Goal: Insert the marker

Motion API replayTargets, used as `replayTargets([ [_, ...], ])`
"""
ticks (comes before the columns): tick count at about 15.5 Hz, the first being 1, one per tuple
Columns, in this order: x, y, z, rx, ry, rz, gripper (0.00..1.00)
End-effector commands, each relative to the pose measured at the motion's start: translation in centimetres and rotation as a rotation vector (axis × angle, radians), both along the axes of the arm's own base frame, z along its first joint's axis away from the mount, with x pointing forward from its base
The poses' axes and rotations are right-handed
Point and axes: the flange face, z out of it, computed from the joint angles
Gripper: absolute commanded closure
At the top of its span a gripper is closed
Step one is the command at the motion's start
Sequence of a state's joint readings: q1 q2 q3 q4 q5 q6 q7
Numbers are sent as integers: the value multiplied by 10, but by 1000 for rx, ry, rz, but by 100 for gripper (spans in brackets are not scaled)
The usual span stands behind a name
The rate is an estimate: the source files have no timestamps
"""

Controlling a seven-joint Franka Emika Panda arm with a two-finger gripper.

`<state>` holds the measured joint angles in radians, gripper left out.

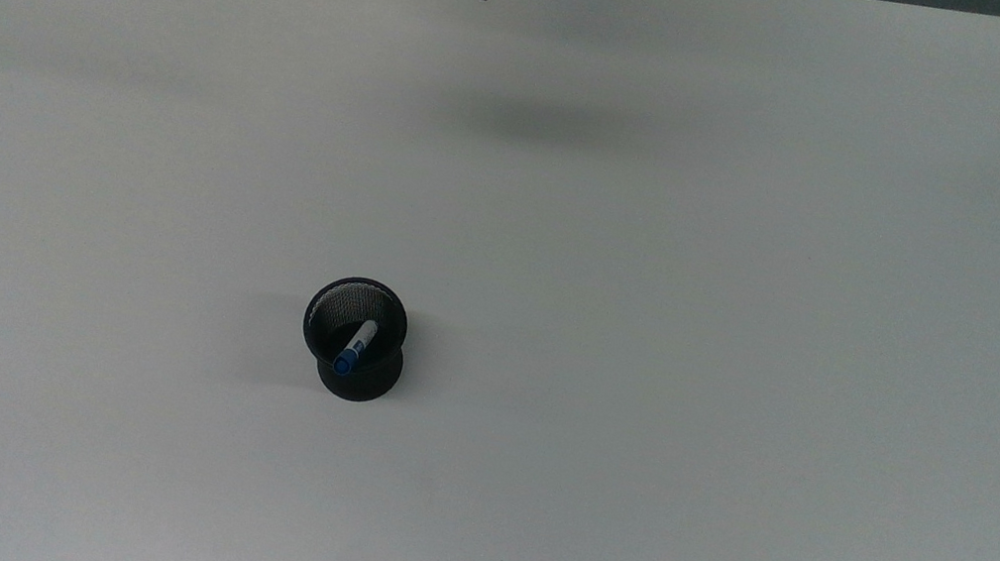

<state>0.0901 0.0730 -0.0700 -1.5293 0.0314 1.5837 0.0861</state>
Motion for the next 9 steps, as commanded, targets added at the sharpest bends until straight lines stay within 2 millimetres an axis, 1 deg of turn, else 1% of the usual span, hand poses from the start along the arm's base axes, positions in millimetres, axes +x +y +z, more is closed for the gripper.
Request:
replayTargets([
  [1,-7,-13,-11,26,11,10,0],
  [4,-8,-25,-11,25,9,-19,0],
  [9,-7,-26,-11,22,8,-25,0],
])
